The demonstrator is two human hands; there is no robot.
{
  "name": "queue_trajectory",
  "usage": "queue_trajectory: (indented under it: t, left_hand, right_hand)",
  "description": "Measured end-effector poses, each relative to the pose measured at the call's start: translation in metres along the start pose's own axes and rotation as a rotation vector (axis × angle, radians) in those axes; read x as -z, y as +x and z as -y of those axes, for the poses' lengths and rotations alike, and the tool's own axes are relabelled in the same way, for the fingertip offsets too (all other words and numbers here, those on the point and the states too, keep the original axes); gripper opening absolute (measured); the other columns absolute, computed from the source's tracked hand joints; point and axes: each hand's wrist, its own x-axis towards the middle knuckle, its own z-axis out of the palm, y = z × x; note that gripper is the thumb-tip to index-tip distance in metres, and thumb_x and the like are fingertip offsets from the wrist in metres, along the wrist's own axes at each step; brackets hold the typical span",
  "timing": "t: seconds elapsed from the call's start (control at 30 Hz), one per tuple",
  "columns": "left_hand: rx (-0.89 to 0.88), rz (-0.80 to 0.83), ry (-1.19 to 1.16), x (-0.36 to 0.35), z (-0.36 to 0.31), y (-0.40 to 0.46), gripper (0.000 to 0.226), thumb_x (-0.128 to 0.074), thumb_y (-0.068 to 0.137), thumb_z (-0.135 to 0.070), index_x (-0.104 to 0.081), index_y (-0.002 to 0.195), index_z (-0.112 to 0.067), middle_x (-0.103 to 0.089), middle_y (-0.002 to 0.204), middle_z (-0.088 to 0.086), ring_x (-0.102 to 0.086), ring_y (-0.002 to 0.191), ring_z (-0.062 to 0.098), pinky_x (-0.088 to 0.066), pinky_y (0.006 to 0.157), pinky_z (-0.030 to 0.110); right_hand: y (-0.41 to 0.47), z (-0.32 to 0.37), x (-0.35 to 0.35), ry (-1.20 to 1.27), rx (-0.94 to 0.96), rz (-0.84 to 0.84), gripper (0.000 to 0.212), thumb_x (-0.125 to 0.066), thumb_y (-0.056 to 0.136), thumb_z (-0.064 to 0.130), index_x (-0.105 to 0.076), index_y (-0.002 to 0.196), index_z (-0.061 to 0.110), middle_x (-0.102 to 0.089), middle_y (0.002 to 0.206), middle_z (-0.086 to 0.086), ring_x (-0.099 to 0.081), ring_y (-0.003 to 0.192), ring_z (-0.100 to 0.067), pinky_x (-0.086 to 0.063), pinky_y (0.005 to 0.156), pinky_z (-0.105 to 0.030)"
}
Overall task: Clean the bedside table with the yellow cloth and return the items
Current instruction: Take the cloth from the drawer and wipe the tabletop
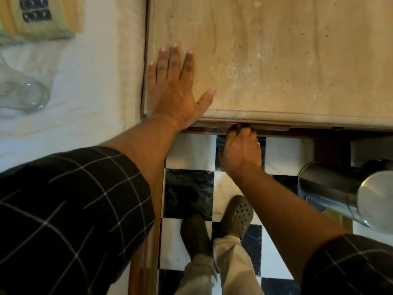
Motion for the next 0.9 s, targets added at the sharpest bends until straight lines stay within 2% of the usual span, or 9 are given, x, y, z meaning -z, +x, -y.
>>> queue_trajectory:
  t: [0.07, 0.17, 0.33, 0.6, 0.73, 0.9]
  left_hand:
    - [0.002, -0.012, 0.012, 0.000, 0.000, 0.001, 0.089, -0.015, 0.085, -0.076, -0.008, 0.155, -0.020, -0.004, 0.163, 0.016, -0.003, 0.150, 0.034, -0.008, 0.120, 0.053]
    - [0.003, -0.013, 0.018, -0.001, -0.002, -0.001, 0.089, -0.015, 0.085, -0.076, -0.009, 0.154, -0.021, -0.004, 0.163, 0.016, -0.002, 0.150, 0.033, -0.006, 0.120, 0.052]
    - [0.003, -0.020, 0.015, -0.001, -0.001, 0.000, 0.090, -0.014, 0.084, -0.078, -0.009, 0.154, -0.022, -0.004, 0.163, 0.016, -0.002, 0.150, 0.033, -0.006, 0.120, 0.050]
    - [0.009, -0.011, 0.029, -0.003, -0.002, 0.002, 0.091, -0.014, 0.083, -0.079, -0.007, 0.154, -0.021, -0.005, 0.163, 0.016, -0.003, 0.150, 0.033, -0.007, 0.120, 0.051]
    - [0.003, -0.002, 0.020, -0.002, 0.000, 0.001, 0.091, -0.015, 0.084, -0.078, -0.005, 0.154, -0.020, -0.003, 0.163, 0.016, -0.002, 0.150, 0.034, -0.007, 0.120, 0.051]
    - [0.006, 0.025, 0.023, 0.000, 0.000, 0.000, 0.091, -0.017, 0.084, -0.077, -0.005, 0.154, -0.020, -0.003, 0.163, 0.016, -0.001, 0.150, 0.034, -0.007, 0.120, 0.052]
  right_hand:
    - [0.005, -0.006, 0.000, 0.118, -0.050, 0.017, 0.058, -0.057, 0.093, 0.037, -0.038, 0.138, 0.006, -0.038, 0.134, -0.026, -0.045, 0.119, -0.038, -0.048, 0.094, -0.043]
    - [0.009, -0.016, -0.002, 0.170, -0.002, 0.042, 0.063, -0.059, 0.092, 0.036, -0.033, 0.142, 0.009, -0.039, 0.136, -0.022, -0.046, 0.120, -0.035, -0.048, 0.094, -0.042]
    - [0.015, -0.019, 0.001, 0.159, -0.004, 0.017, 0.046, -0.059, 0.092, 0.033, -0.048, 0.128, 0.006, -0.055, 0.120, -0.020, -0.055, 0.106, -0.034, -0.049, 0.083, -0.038]
    - [-0.034, -0.018, -0.023, 0.221, -0.002, 0.107, 0.057, -0.058, 0.093, 0.036, -0.038, 0.138, 0.006, -0.043, 0.132, -0.018, -0.049, 0.112, -0.032, -0.050, 0.092, -0.040]
    - [-0.064, -0.019, -0.041, 0.260, 0.017, 0.167, 0.060, -0.057, 0.093, 0.036, -0.037, 0.141, 0.007, -0.043, 0.138, -0.019, -0.047, 0.119, -0.033, -0.047, 0.098, -0.039]
    - [-0.091, -0.019, -0.056, 0.297, 0.013, 0.216, 0.059, -0.057, 0.092, 0.039, -0.037, 0.141, 0.010, -0.047, 0.137, -0.015, -0.048, 0.118, -0.029, -0.045, 0.100, -0.038]
